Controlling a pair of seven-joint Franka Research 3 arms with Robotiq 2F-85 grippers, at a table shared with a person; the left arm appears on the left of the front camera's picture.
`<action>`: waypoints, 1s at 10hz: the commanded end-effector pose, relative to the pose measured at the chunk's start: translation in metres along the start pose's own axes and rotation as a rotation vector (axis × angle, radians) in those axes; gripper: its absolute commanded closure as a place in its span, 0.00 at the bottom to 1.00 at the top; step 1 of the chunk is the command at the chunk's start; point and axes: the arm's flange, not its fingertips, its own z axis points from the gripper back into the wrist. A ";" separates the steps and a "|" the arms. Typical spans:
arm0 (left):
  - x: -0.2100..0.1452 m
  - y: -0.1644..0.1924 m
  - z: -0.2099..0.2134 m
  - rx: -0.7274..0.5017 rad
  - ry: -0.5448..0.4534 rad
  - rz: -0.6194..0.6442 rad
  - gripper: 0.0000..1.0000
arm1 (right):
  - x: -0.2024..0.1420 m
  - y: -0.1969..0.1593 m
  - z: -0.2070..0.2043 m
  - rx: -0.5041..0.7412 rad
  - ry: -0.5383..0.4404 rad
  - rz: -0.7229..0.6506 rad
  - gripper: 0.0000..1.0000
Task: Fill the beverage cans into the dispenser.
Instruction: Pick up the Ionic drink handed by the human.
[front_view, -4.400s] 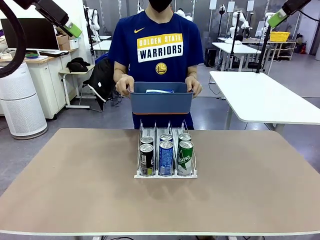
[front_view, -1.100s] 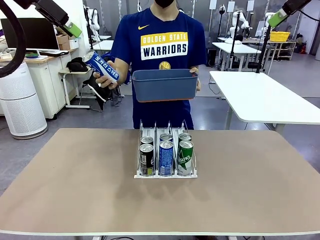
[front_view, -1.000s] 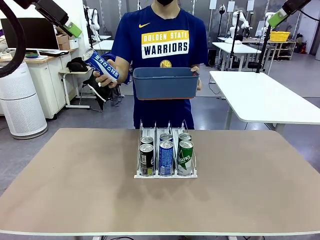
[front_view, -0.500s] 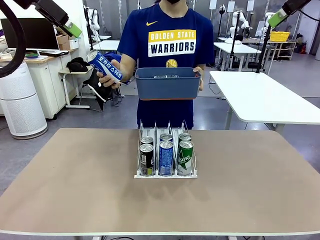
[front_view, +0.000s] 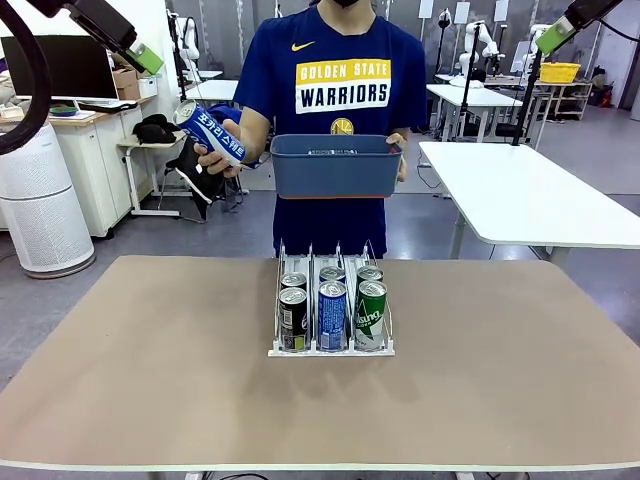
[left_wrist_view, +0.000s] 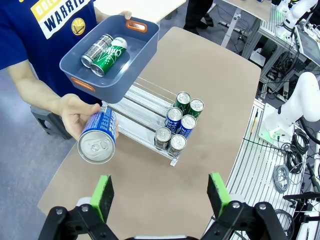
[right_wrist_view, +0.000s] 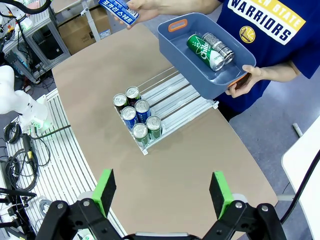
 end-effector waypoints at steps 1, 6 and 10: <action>-0.002 0.001 0.000 -0.003 0.003 0.003 0.00 | 0.000 0.000 0.000 0.000 -0.001 0.000 0.00; 0.000 -0.015 0.006 0.179 0.092 -0.123 0.00 | 0.000 0.000 0.000 0.000 -0.001 0.000 0.00; -0.003 0.003 -0.018 0.243 0.051 -0.203 0.00 | 0.000 0.000 0.000 0.000 -0.001 0.000 0.00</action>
